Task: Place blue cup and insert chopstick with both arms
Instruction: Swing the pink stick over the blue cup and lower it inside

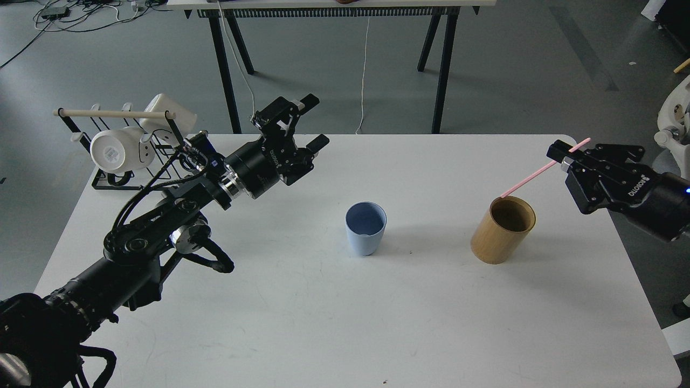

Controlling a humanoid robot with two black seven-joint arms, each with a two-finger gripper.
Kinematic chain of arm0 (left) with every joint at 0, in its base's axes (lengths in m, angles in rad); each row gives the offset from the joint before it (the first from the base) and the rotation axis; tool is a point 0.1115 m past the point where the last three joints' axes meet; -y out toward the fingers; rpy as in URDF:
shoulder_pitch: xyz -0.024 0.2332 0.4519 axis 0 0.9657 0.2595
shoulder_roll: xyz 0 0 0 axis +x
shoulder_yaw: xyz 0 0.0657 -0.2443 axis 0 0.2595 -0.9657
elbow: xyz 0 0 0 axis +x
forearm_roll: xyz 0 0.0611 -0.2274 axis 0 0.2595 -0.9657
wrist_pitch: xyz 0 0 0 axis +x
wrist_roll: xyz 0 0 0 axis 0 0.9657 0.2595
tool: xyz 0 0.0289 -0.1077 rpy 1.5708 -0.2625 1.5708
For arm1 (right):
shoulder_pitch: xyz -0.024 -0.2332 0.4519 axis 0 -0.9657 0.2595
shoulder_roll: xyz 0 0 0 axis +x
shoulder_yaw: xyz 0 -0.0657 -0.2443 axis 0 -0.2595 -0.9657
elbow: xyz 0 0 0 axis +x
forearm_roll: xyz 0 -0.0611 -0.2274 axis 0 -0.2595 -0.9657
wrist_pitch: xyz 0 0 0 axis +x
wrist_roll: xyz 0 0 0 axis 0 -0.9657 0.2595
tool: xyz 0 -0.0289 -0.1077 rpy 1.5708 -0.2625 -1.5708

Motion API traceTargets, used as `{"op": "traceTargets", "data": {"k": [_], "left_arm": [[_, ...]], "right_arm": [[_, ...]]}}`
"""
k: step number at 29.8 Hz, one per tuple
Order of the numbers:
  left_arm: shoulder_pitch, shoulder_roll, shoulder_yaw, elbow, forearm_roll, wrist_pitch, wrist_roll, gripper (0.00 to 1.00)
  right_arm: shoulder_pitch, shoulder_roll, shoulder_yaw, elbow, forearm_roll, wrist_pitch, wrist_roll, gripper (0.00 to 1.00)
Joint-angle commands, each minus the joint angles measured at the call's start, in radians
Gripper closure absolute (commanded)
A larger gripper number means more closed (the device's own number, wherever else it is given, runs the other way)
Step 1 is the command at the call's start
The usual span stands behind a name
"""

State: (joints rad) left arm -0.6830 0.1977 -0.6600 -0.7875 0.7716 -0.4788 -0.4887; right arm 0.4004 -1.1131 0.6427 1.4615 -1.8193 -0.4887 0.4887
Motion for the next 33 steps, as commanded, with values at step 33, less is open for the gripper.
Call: {"op": "traceTargets", "data": {"k": [33], "left_arm": [[0.003, -0.006, -0.004, 0.076, -0.041, -0.003, 0.000, 0.05]], "right_arm": [[0.347, 0.535, -0.380, -0.225, 0.040, 0.000, 0.000, 0.97]]}}
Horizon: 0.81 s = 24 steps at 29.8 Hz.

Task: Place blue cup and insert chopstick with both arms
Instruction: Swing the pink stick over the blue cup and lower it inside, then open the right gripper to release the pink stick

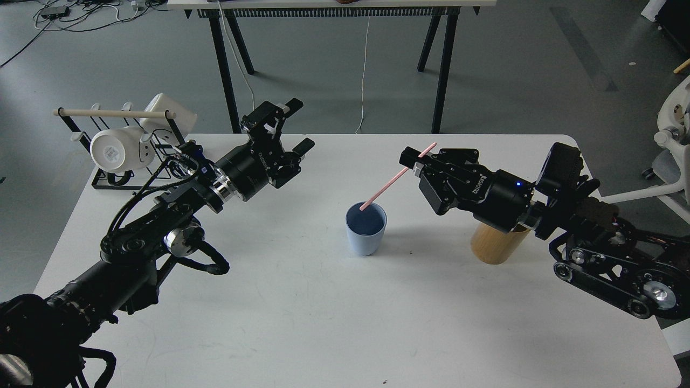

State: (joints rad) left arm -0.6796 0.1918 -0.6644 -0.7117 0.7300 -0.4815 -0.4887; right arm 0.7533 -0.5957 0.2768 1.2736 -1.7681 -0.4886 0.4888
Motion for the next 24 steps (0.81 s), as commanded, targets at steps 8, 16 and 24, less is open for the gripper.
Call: {"op": "traceTargets", "data": {"k": [8, 16, 24], "left_arm": [[0.002, -0.003, -0.001, 0.000, 0.000, 0.001, 0.000, 0.05], [0.002, -0.003, -0.001, 0.000, -0.001, 0.001, 0.000, 0.05], [-0.001, 0.003, -0.012, -0.008, -0.003, -0.007, 0.000, 0.05]], "right_arm": [[-0.029, 0.097, -0.024, -0.106, -0.010, 0.000, 0.000, 0.57], [-0.028, 0.099, 0.001, -0.094, 0.007, 0.000, 0.000, 0.06], [-0.032, 0.025, 0.070, 0.036, 0.253, 0.000, 0.000, 0.01]]}}
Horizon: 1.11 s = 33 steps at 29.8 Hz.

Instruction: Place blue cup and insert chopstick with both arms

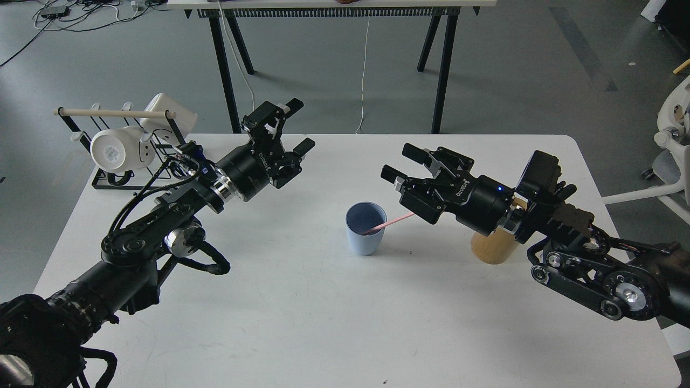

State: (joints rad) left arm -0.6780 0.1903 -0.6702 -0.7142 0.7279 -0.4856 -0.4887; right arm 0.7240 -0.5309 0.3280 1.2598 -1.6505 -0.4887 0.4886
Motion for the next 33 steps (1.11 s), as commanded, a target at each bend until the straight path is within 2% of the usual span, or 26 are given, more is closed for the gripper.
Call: {"op": "traceTargets", "data": {"k": [1, 7, 11, 18, 23, 26, 30, 31, 33], "left_arm": [[-0.005, 0.006, -0.008, -0.007, -0.001, -0.003, 0.000, 0.05], [-0.020, 0.015, -0.018, -0.014, -0.004, -0.003, 0.000, 0.05], [-0.021, 0.046, -0.054, -0.066, -0.054, -0.003, 0.000, 0.05], [-0.055, 0.115, -0.052, -0.116, -0.147, -0.003, 0.000, 0.05], [-0.058, 0.155, -0.054, -0.116, -0.150, -0.003, 0.000, 0.05], [-0.058, 0.167, -0.055, -0.117, -0.150, -0.003, 0.000, 0.05], [-0.058, 0.190, -0.057, -0.117, -0.151, -0.003, 0.000, 0.05], [-0.058, 0.196, -0.064, -0.119, -0.151, -0.003, 0.000, 0.05], [-0.058, 0.205, -0.089, -0.122, -0.151, -0.003, 0.000, 0.05]], "right_arm": [[-0.005, -0.047, 0.041, 0.079, 0.188, 0.000, 0.000, 0.01], [-0.032, -0.020, 0.250, 0.138, 0.539, 0.000, 0.000, 0.01], [-0.031, 0.023, 0.373, 0.144, 0.834, 0.000, 0.000, 0.01], [-0.054, 0.060, 0.494, 0.142, 1.129, 0.010, 0.000, 0.00], [-0.161, 0.048, 0.595, 0.139, 1.245, 0.305, 0.000, 0.00], [-0.231, 0.045, 0.628, 0.124, 1.264, 0.555, 0.000, 0.00], [-0.284, 0.043, 0.629, 0.014, 1.262, 0.923, 0.000, 0.00], [-0.290, 0.043, 0.631, -0.023, 1.262, 0.977, 0.000, 0.00], [-0.291, 0.045, 0.649, -0.072, 1.264, 0.977, 0.000, 0.00]]}}
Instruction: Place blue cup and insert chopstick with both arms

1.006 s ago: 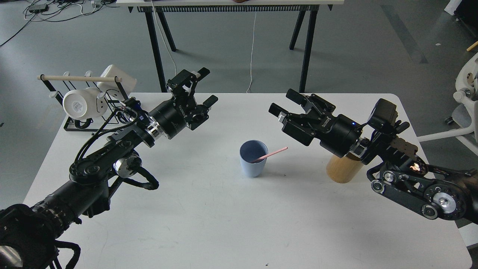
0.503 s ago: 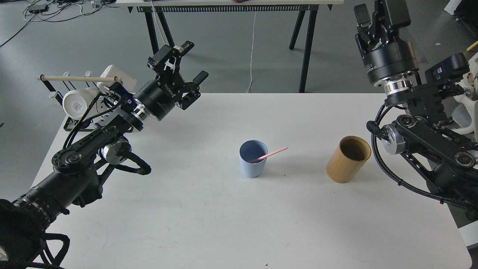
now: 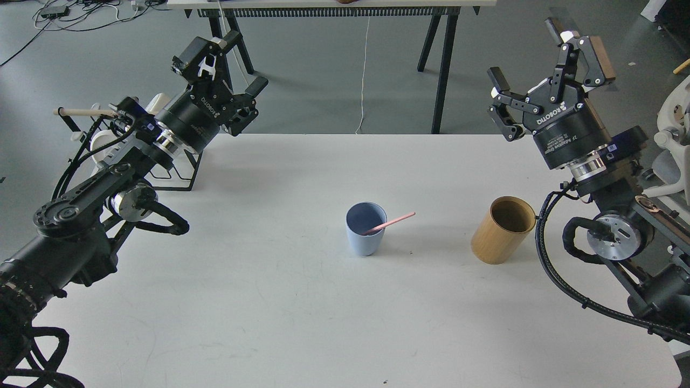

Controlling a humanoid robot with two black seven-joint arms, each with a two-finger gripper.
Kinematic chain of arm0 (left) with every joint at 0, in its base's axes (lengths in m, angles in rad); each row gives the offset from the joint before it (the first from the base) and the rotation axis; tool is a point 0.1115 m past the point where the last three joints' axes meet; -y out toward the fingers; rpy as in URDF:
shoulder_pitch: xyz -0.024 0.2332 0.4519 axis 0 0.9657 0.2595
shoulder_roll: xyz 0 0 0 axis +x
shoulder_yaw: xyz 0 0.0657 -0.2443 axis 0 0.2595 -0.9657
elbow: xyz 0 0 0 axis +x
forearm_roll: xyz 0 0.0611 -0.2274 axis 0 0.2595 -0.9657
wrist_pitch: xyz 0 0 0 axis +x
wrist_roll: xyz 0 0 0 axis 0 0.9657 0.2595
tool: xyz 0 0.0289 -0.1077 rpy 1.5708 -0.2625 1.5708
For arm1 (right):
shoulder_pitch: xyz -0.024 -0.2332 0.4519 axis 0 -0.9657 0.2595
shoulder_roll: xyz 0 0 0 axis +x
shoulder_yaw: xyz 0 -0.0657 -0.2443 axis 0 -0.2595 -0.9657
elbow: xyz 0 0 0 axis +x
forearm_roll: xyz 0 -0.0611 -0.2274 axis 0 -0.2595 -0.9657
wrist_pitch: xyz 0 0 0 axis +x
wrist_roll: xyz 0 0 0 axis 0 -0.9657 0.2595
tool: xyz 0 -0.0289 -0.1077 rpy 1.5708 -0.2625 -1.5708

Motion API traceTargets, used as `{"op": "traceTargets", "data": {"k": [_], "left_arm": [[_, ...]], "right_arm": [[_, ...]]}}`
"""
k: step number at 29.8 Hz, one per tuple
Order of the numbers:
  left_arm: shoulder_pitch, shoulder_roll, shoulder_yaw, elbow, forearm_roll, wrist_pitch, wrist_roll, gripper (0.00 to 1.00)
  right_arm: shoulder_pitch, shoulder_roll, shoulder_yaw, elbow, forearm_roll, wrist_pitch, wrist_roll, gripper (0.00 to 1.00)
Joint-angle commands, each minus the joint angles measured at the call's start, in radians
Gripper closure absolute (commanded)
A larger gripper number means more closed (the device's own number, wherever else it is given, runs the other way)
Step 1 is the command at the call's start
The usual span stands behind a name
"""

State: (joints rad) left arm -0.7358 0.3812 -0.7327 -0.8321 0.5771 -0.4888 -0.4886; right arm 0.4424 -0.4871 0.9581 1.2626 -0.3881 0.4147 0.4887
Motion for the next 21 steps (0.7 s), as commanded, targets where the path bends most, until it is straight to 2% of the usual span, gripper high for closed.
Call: {"op": "traceTargets", "data": {"k": [1, 21], "left_arm": [[-0.001, 0.019, -0.037, -0.010, 0.000, 0.000, 0.000, 0.05], [0.030, 0.022, -0.045, -0.022, -0.002, 0.000, 0.000, 0.05]], "right_arm": [[-0.011, 0.002, 0.034, -0.080, 0.002, 0.074, 0.000, 0.00], [0.009, 0.068, 0.183, -0.153, 0.002, 0.074, 0.000, 0.00]]}}
